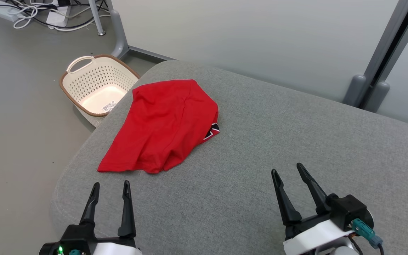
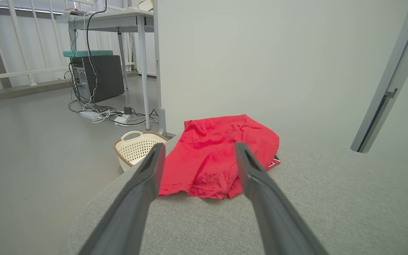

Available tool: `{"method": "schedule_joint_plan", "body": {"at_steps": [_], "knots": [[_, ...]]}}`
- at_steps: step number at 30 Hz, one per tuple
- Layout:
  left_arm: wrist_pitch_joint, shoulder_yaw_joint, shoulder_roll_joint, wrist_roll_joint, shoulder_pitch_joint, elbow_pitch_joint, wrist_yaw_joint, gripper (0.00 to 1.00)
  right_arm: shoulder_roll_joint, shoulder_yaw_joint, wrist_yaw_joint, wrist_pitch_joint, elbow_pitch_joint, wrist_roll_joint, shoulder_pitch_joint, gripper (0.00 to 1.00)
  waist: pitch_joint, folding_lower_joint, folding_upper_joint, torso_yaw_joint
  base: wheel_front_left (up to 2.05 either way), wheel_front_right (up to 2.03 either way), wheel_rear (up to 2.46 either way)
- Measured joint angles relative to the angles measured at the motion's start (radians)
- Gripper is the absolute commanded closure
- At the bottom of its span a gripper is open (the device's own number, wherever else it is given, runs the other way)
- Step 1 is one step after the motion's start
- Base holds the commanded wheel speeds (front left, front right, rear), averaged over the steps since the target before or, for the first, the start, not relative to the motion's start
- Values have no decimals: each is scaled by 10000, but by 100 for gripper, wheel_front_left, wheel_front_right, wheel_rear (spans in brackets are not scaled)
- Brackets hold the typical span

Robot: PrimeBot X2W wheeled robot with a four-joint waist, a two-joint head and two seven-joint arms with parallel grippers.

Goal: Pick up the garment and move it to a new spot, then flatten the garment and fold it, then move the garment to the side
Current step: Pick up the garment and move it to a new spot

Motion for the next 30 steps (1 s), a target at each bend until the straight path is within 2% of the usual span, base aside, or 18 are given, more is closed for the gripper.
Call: {"method": "schedule_joint_plan", "body": {"at_steps": [11, 19, 22, 26, 30], "knots": [[0, 832, 0, 111, -299, 316, -322, 0, 2, -545, 0, -2, -318, -240, 260, 0, 205, 0, 0, -81, 0, 0, 0], [0, 1517, 357, 341, -1650, 1983, -1327, 0, -10, -1639, -2, -2, -943, -1409, 411, 0, 930, 0, 0, -267, 0, 0, 0], [2, 1632, 556, 477, -2356, 2546, -1490, 0, -182, -2029, 0, 50, -1406, -1891, 96, 0, 1407, 0, 0, -519, 0, 0, 0], [17, 1407, 1057, 616, -3521, 3804, -2052, 0, -422, -2612, -2, 410, -2291, -2222, -215, 0, 2121, 0, 0, -881, 0, 0, 0], [562, 1229, 1576, 585, -4787, 5068, -2443, 0, -748, -2686, -2, 895, -3229, -2405, -384, 0, 2814, 0, 0, -1218, 0, 0, 0]]}}
